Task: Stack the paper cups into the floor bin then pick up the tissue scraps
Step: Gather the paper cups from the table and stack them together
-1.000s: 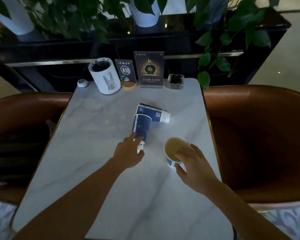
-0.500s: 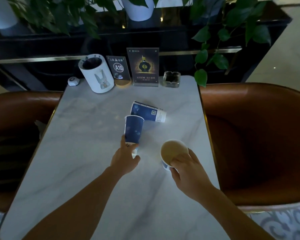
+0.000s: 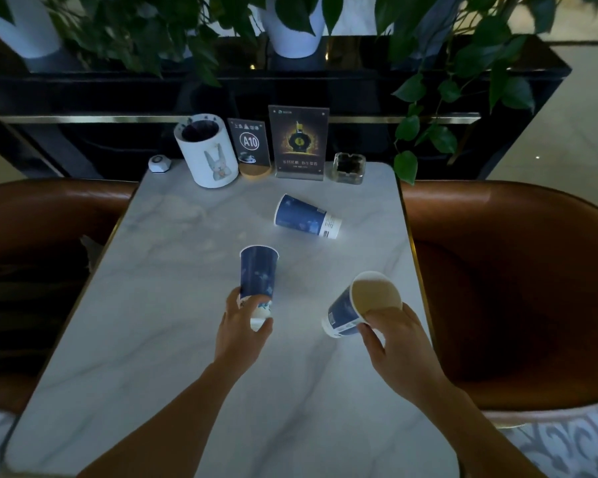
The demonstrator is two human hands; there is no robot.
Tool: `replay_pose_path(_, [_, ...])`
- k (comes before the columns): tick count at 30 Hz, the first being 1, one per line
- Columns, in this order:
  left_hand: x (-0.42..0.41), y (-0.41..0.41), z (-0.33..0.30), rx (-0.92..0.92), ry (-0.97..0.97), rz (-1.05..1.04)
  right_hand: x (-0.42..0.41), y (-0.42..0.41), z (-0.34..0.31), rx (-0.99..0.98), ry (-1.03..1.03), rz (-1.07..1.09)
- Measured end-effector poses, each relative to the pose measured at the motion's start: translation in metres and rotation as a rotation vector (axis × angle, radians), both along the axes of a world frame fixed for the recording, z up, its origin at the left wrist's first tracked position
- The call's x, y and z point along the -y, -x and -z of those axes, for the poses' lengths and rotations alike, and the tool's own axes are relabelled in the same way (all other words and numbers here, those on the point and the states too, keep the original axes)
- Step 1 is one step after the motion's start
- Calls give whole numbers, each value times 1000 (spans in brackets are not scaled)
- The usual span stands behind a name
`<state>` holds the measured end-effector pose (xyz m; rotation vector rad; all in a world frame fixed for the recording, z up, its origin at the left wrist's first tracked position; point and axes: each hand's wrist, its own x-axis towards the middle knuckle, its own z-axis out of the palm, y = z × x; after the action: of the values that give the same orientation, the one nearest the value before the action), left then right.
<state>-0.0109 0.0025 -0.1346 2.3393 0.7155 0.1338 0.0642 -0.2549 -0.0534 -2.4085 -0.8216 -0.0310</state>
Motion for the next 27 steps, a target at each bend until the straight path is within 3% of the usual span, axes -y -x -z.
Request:
replay_pose_path(9, [7, 64, -38, 310, 311, -328, 3, 9, -8, -222, -117, 181])
replay_pose_path(15, [16, 126, -55, 526, 771, -507, 11, 12, -14, -195, -143, 203])
replay_pose_path(19, [18, 150, -62, 554, 1010, -615, 13, 14, -23, -222, -202, 242])
replay_pose_path(23, [18, 158, -68, 549, 1099, -621, 10, 16, -39, -241, -284, 248])
replay_pose_path(27, [19, 161, -71, 547, 1066, -581, 8, 20, -52, -301, -390, 244])
